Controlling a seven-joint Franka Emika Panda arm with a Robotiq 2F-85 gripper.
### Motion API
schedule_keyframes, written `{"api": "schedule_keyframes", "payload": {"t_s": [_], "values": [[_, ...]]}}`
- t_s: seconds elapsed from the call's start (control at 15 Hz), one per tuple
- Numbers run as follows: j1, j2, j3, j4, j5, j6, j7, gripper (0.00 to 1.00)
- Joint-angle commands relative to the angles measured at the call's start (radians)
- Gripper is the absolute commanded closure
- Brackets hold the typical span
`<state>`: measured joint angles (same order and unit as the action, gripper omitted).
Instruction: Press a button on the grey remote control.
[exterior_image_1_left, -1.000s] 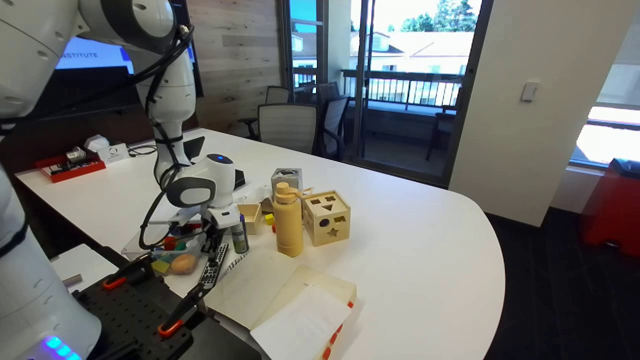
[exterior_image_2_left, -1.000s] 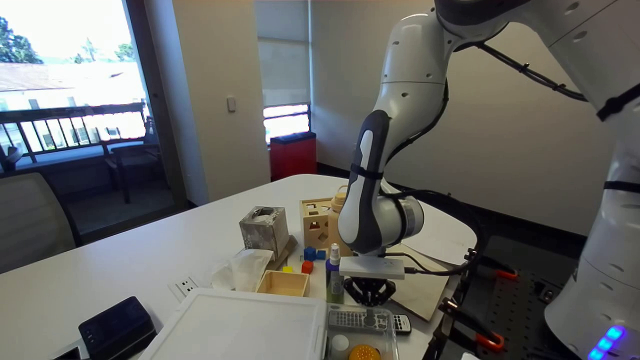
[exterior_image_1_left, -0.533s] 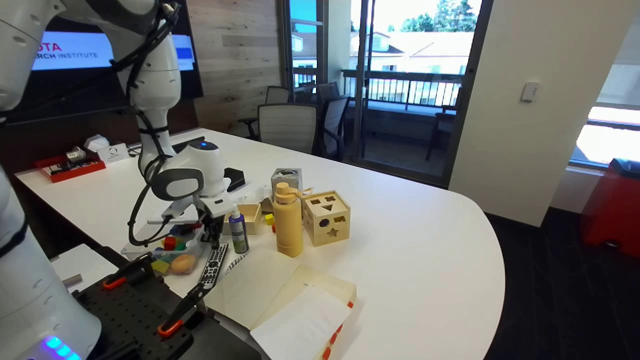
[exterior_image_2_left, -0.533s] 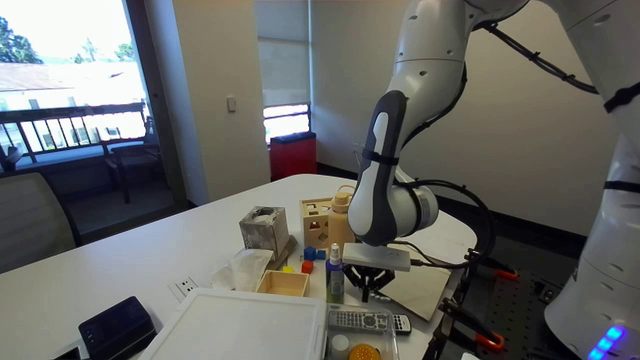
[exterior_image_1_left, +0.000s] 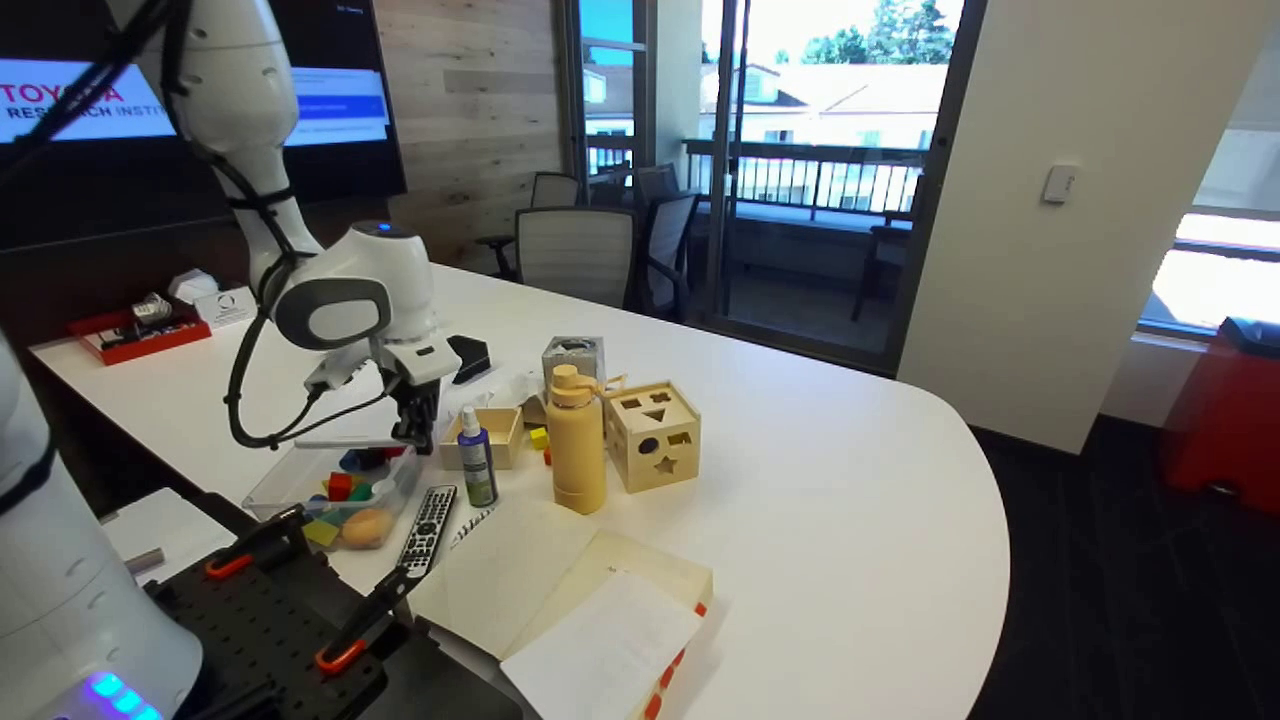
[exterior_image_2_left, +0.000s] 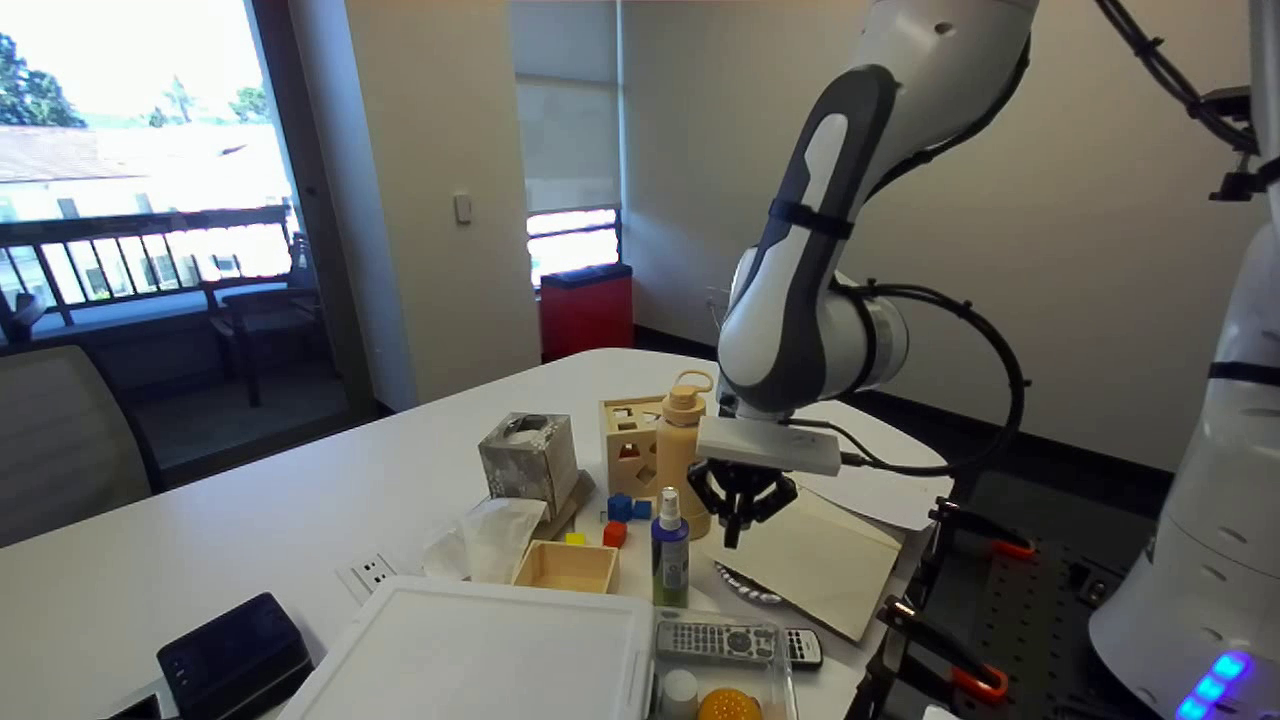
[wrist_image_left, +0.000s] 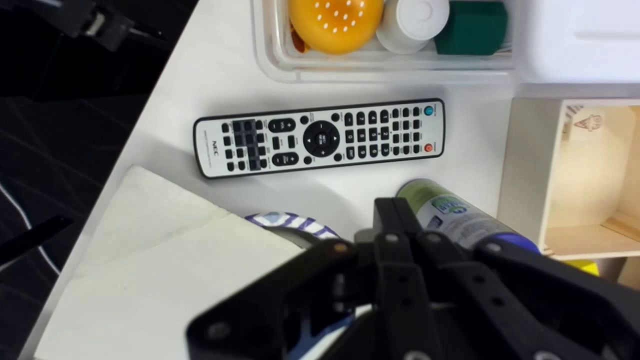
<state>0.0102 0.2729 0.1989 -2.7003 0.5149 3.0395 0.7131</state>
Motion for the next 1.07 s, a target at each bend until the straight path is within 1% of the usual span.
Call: {"api": "schedule_keyframes", "payload": {"t_s": [0.0, 0.07, 0.13, 0.2, 0.27, 0.4, 0.47, 0.53, 0.67, 0.73, 0.8, 0.87, 1.0], "values": [[0.096, -0.251, -0.127, -0.065, -0.131, -0.191, 0.119, 1.00], [0.111, -0.297, -0.160, -0.054, -0.228, -0.253, 0.189, 1.00], [0.117, -0.339, -0.179, -0.031, -0.323, -0.324, 0.263, 1.00], [0.100, -0.384, -0.166, -0.001, -0.405, -0.412, 0.330, 1.00], [0.084, -0.411, -0.144, 0.031, -0.455, -0.491, 0.377, 1.00], [0.079, -0.453, -0.105, 0.111, -0.478, -0.649, 0.416, 1.00], [0.080, -0.473, -0.094, 0.154, -0.474, -0.731, 0.419, 0.74], [0.082, -0.483, -0.083, 0.199, -0.466, -0.803, 0.419, 0.72], [0.080, -0.488, -0.068, 0.281, -0.456, -0.911, 0.411, 0.60], [0.078, -0.486, -0.064, 0.319, -0.454, -0.951, 0.407, 0.51], [0.077, -0.482, -0.063, 0.351, -0.451, -0.983, 0.400, 0.45], [0.075, -0.478, -0.065, 0.379, -0.448, -1.007, 0.397, 0.36], [0.072, -0.470, -0.069, 0.417, -0.448, -1.037, 0.391, 0.23]]}}
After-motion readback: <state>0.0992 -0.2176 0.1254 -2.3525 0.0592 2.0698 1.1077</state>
